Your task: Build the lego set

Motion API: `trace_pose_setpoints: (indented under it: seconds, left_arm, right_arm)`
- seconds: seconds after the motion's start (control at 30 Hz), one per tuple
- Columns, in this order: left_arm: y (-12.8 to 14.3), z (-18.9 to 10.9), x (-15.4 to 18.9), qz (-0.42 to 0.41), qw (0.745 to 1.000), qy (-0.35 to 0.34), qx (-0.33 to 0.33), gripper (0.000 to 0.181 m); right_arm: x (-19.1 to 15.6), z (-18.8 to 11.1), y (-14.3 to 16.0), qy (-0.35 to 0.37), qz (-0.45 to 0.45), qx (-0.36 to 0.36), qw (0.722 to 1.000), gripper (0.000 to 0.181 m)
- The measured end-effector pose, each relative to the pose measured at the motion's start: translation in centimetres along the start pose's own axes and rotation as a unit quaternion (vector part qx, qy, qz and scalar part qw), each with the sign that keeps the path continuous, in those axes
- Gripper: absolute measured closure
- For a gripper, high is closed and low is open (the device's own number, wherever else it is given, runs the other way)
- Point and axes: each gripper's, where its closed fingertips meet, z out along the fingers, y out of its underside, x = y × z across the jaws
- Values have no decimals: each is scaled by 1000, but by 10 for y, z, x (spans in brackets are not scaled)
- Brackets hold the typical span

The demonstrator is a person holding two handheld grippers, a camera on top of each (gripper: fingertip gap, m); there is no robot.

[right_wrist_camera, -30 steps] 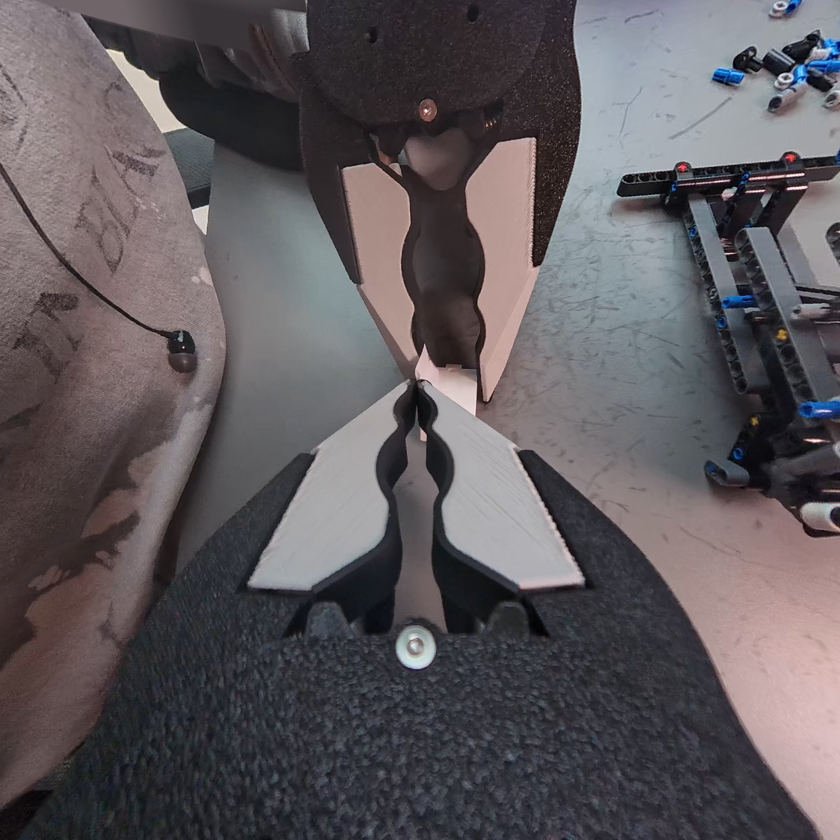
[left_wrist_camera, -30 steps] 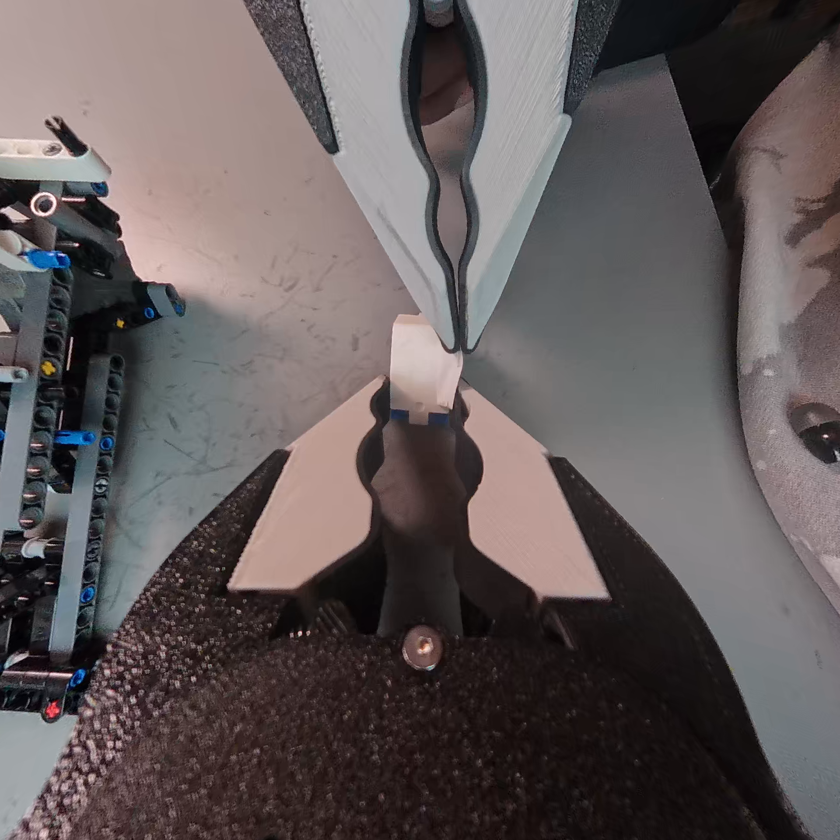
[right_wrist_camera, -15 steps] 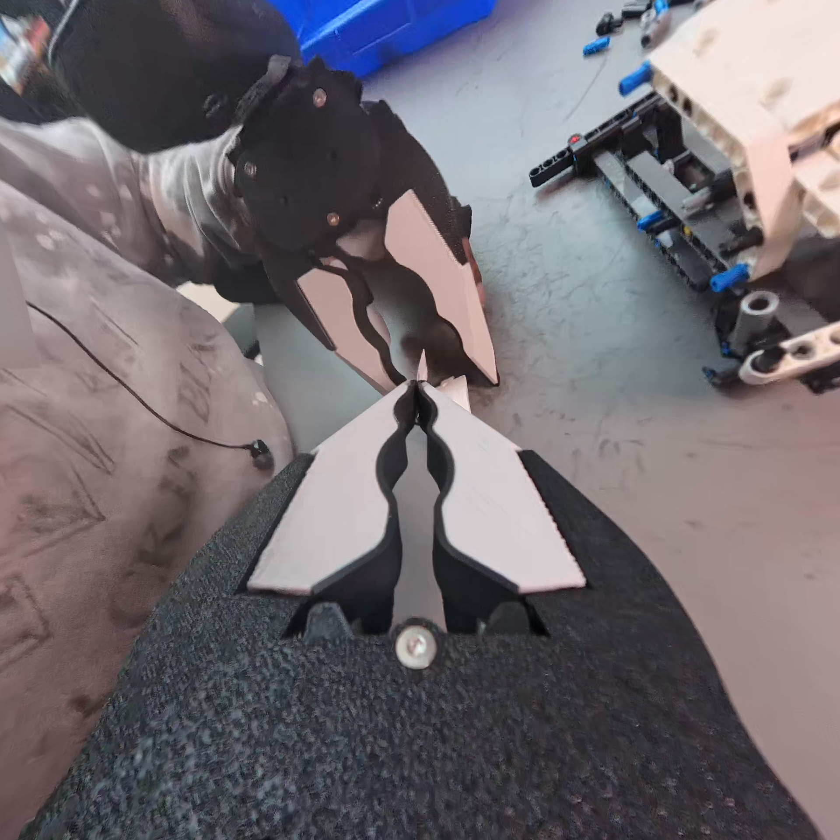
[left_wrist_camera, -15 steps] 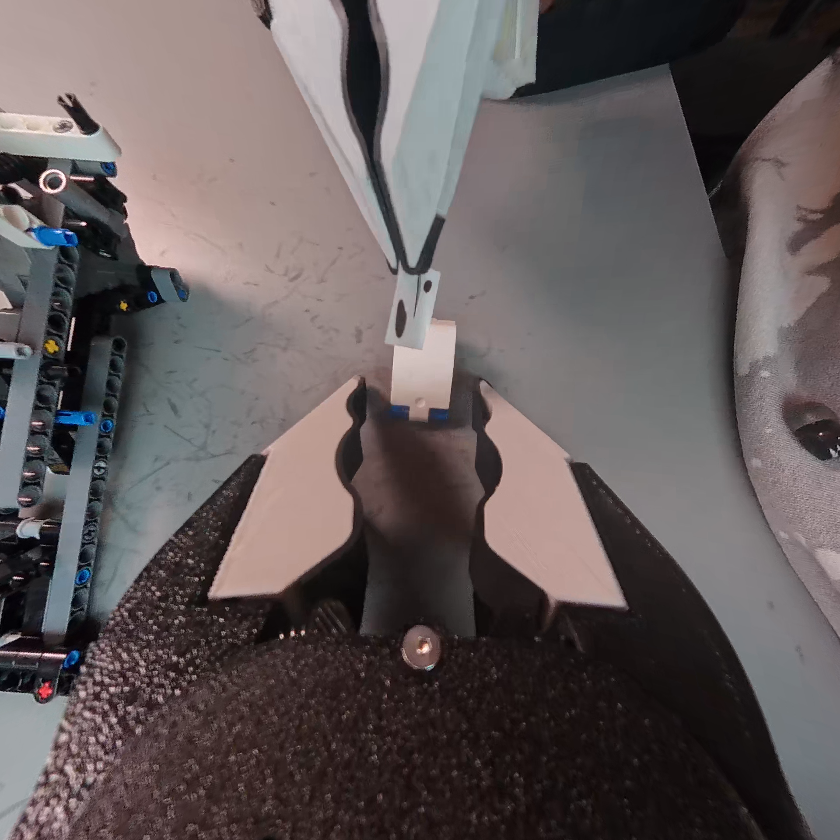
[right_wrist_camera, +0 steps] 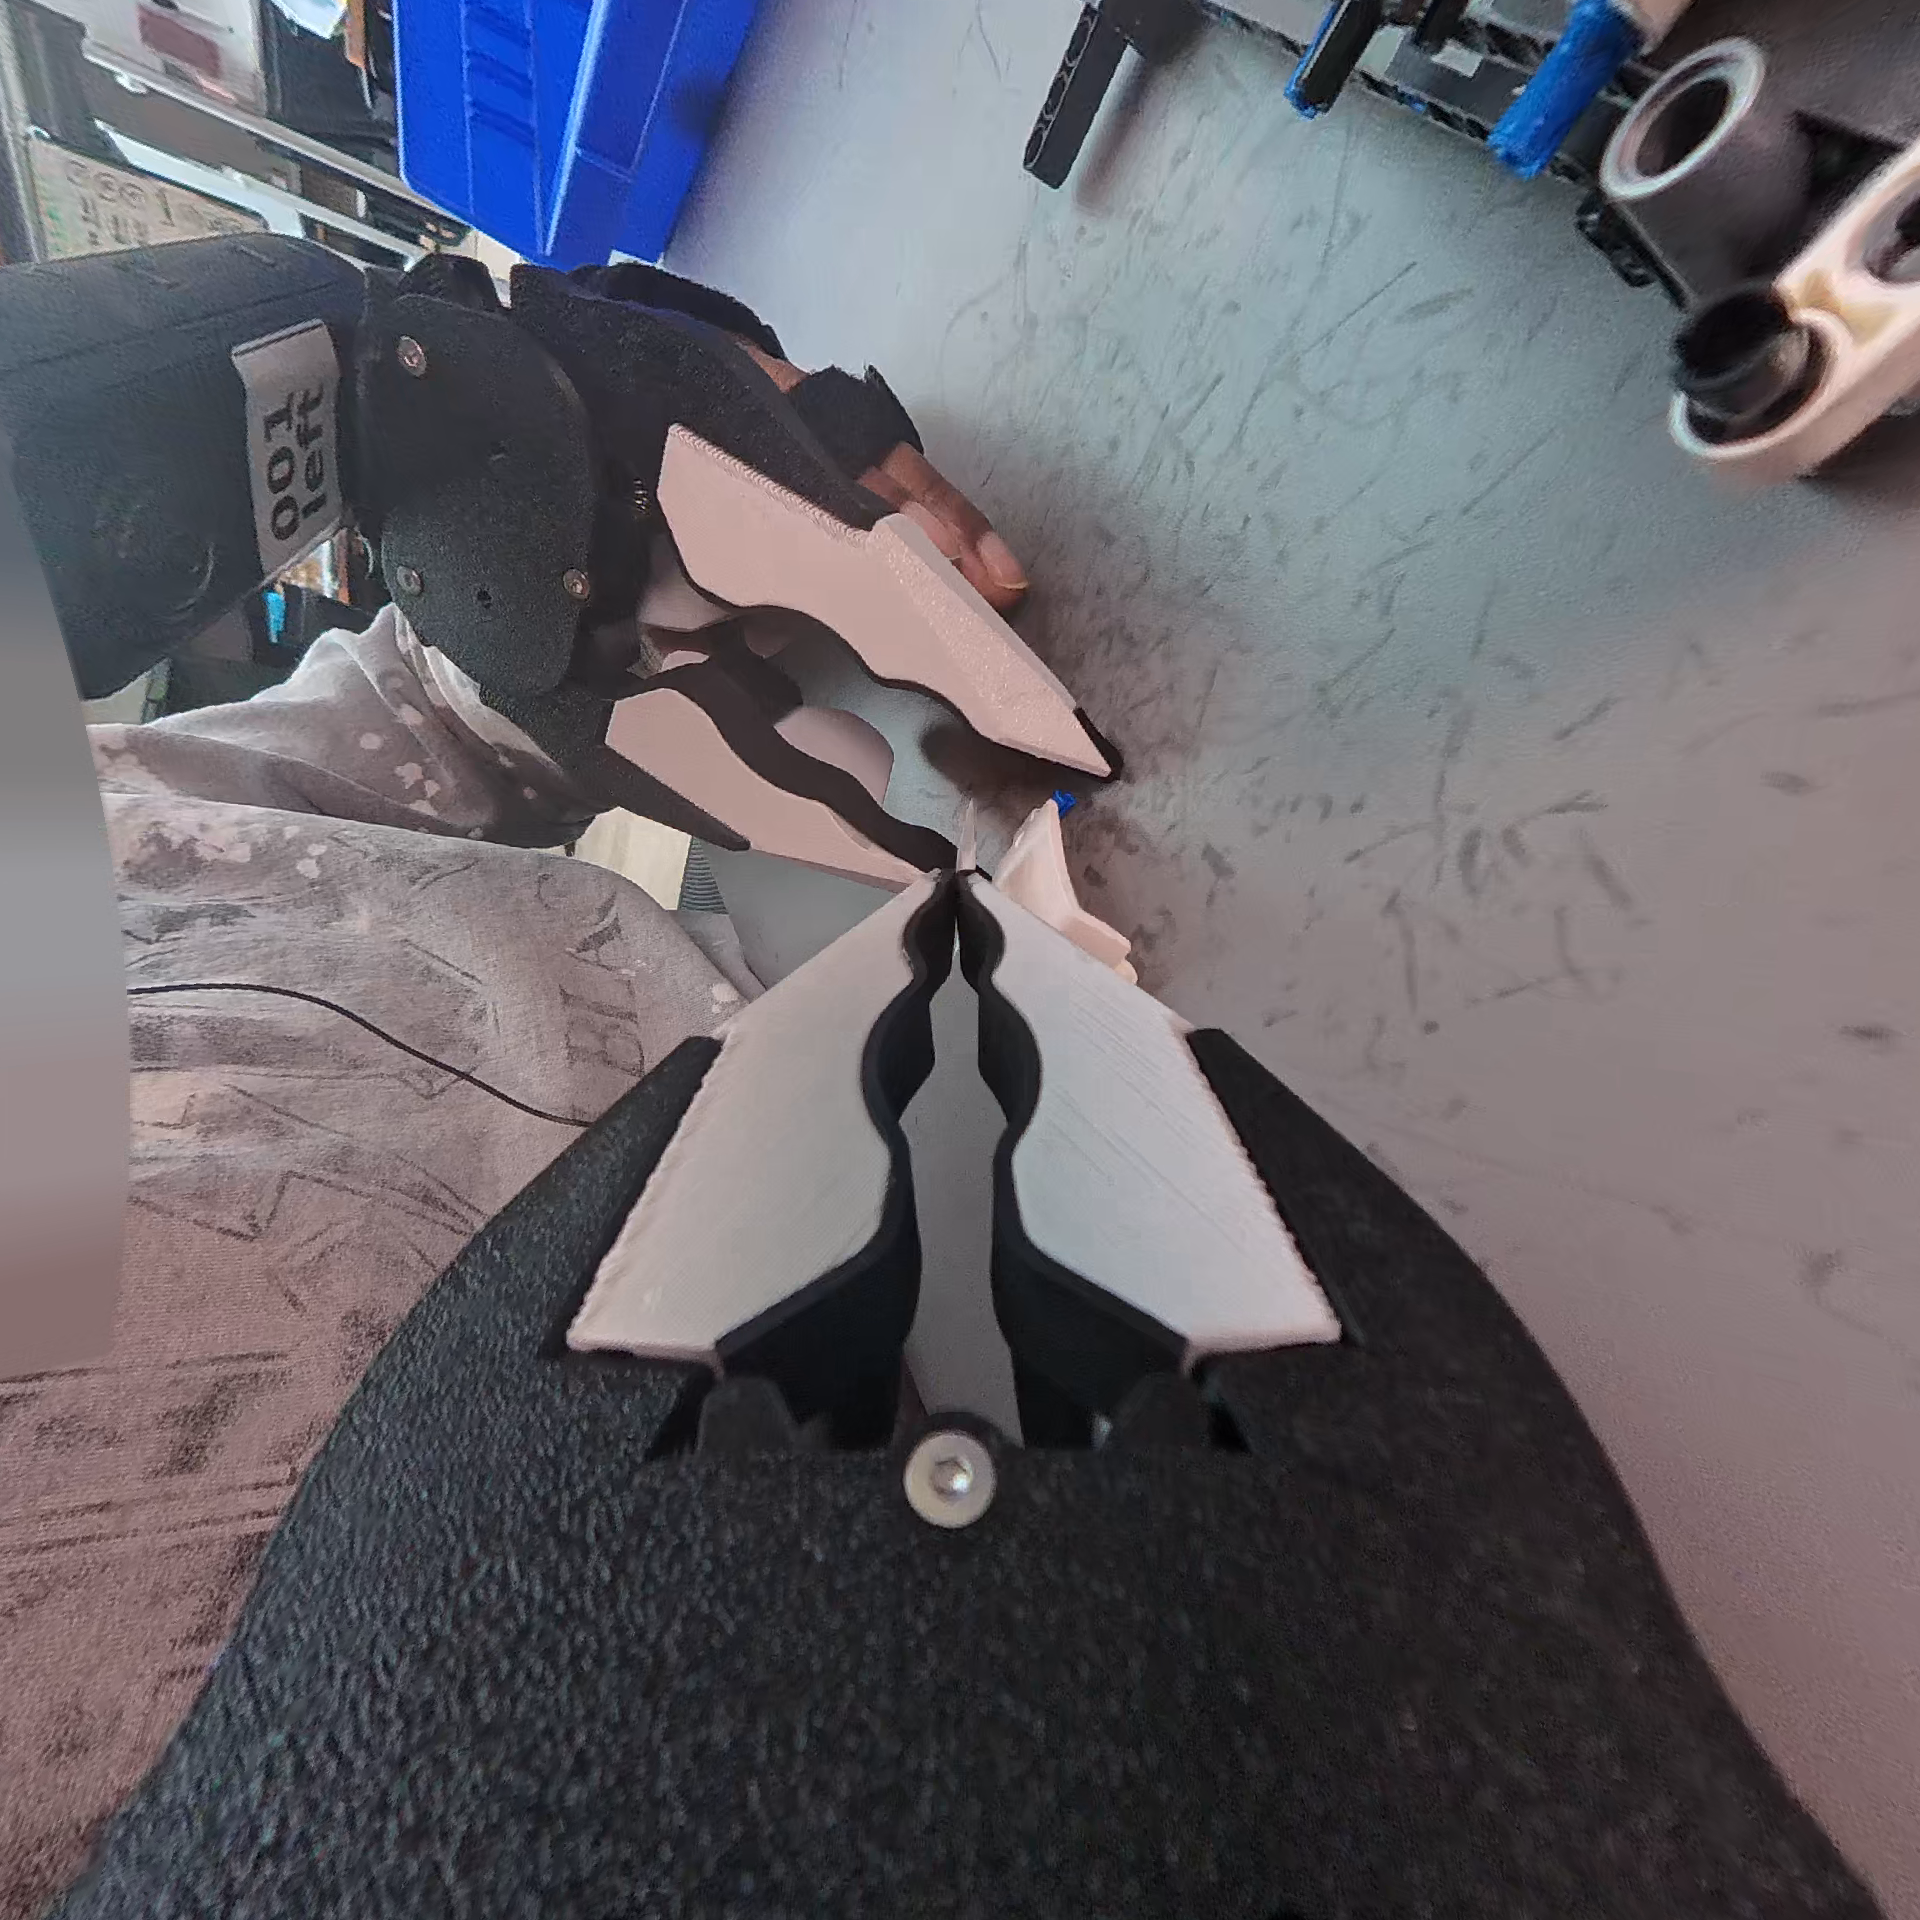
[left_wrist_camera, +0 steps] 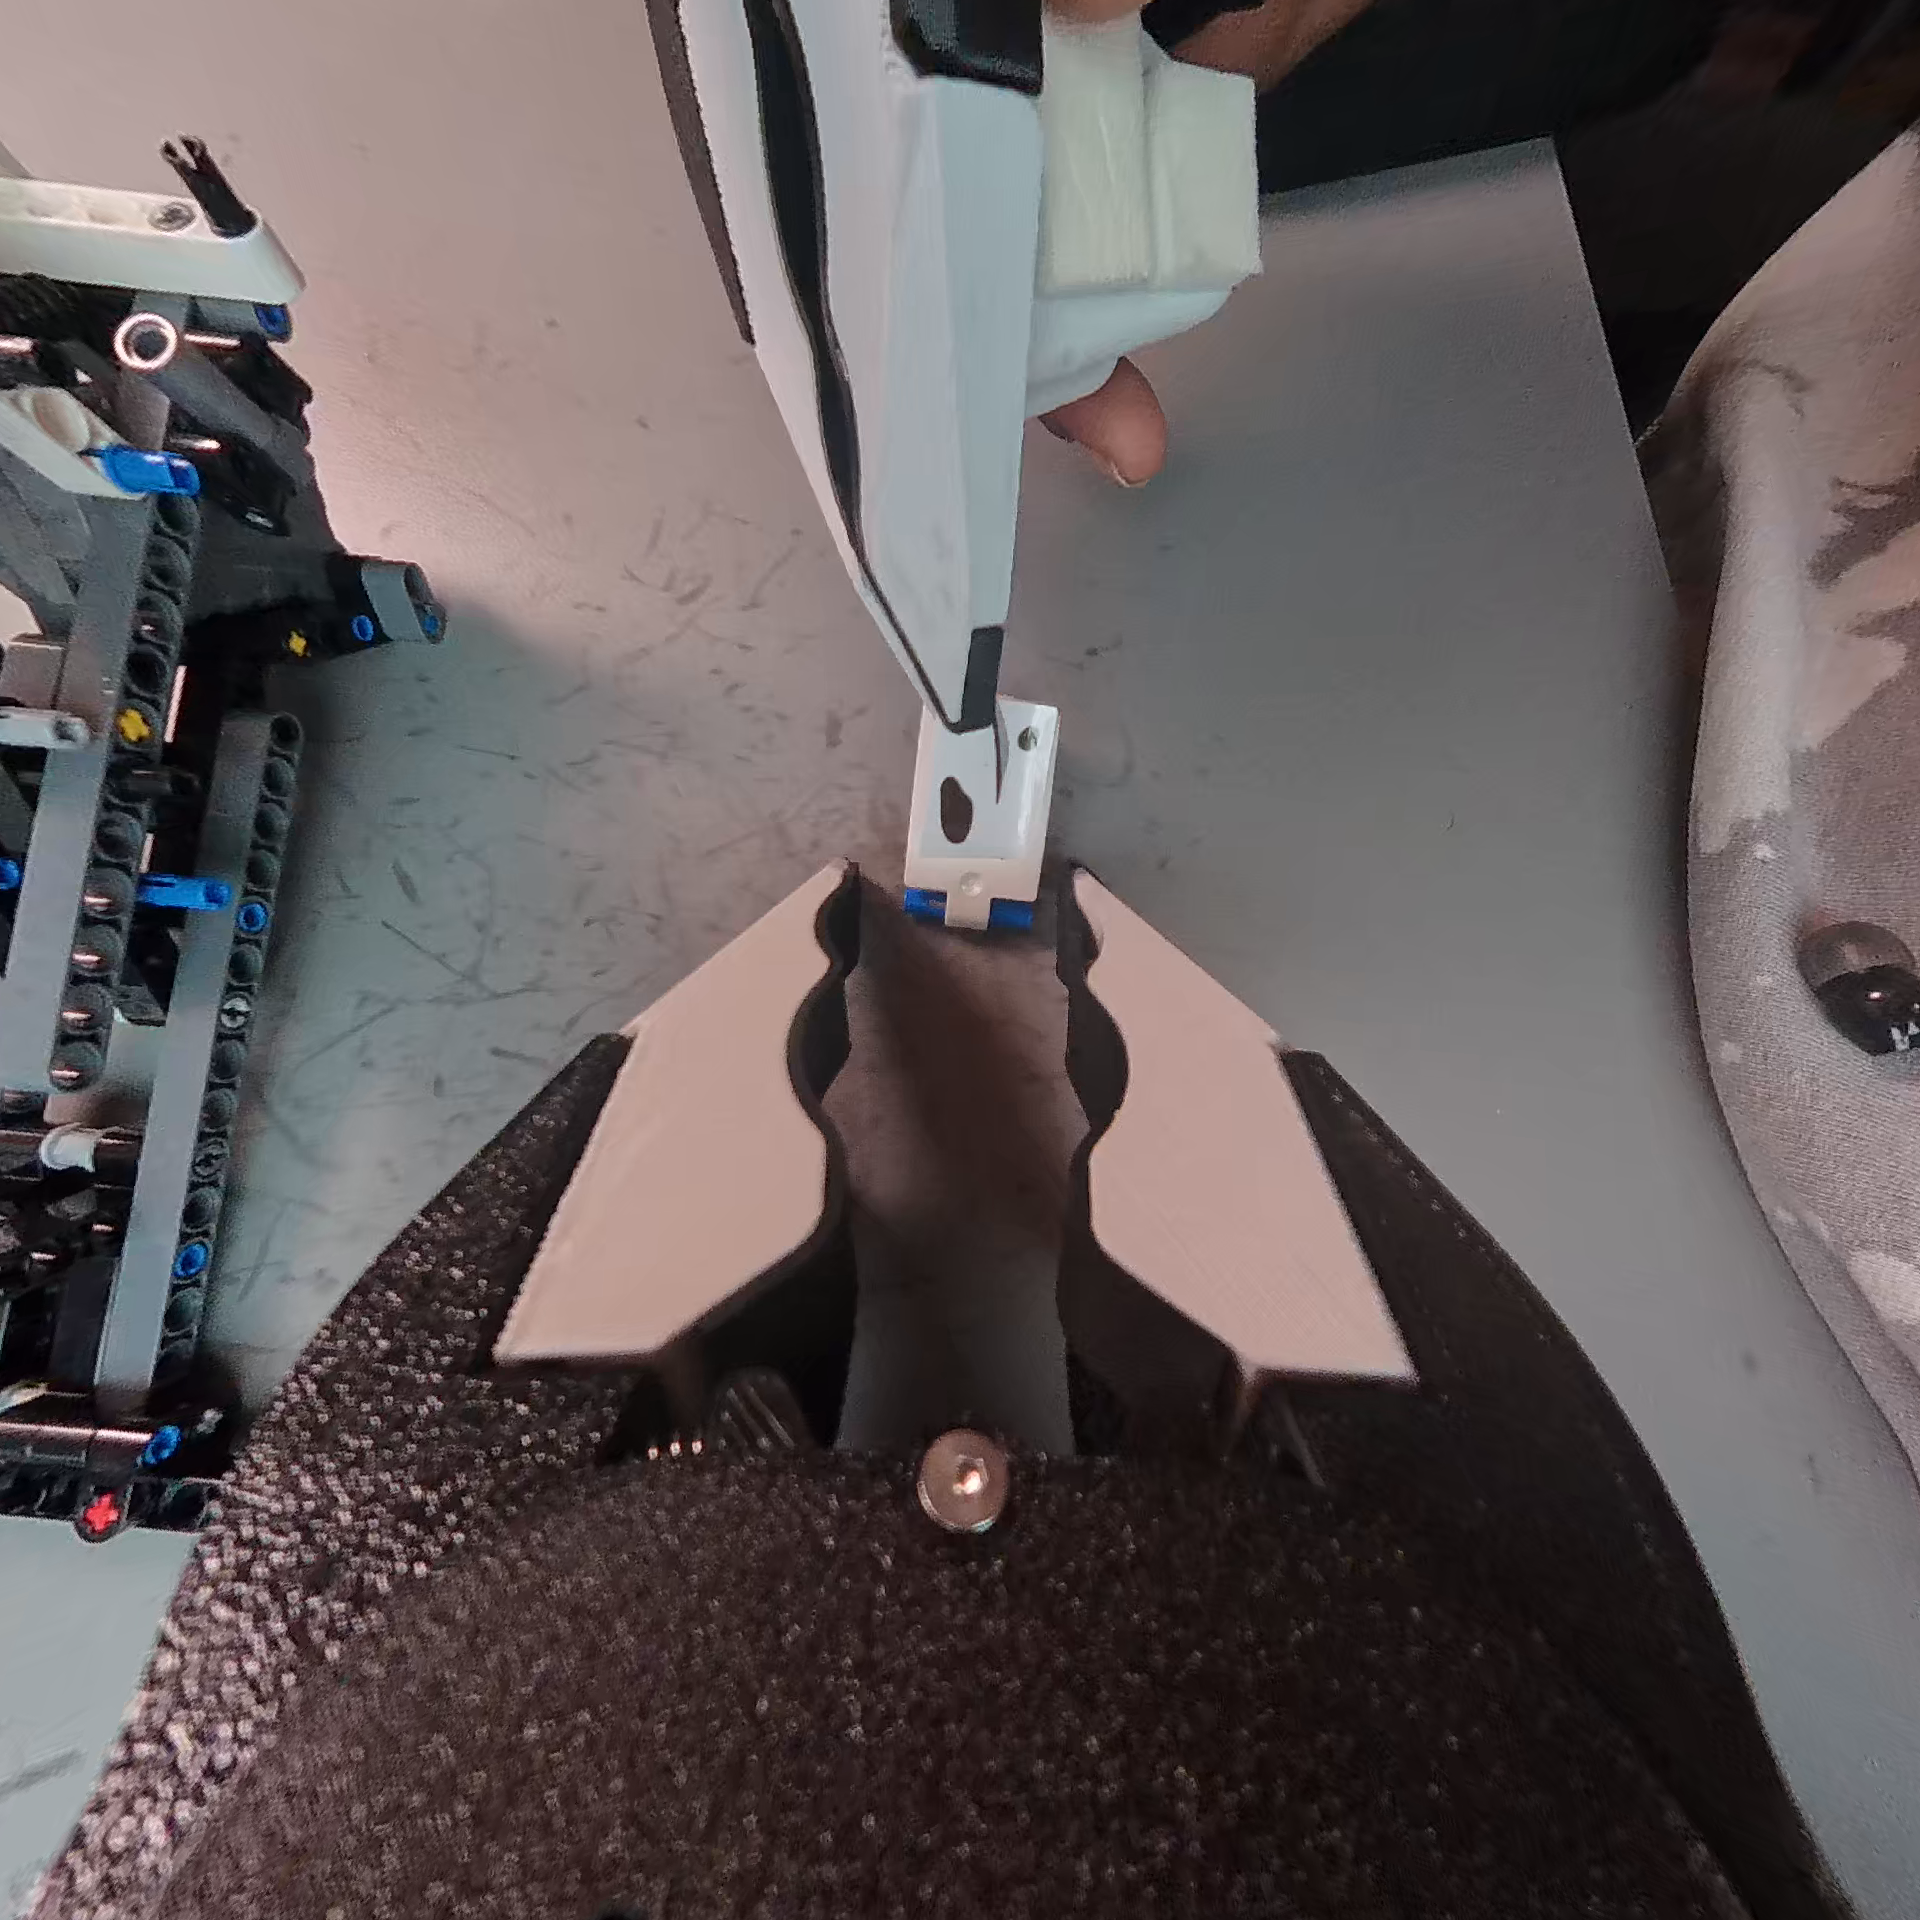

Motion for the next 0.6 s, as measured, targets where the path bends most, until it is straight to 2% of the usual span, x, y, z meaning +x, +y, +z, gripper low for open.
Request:
trace_pose_setpoints:
  seconds: [0.6]
  left_arm:
    - [0,0,0,-1,1000,-3,0,154]
  right_arm:
    - [5,2,1,-10,39,5,999,181]
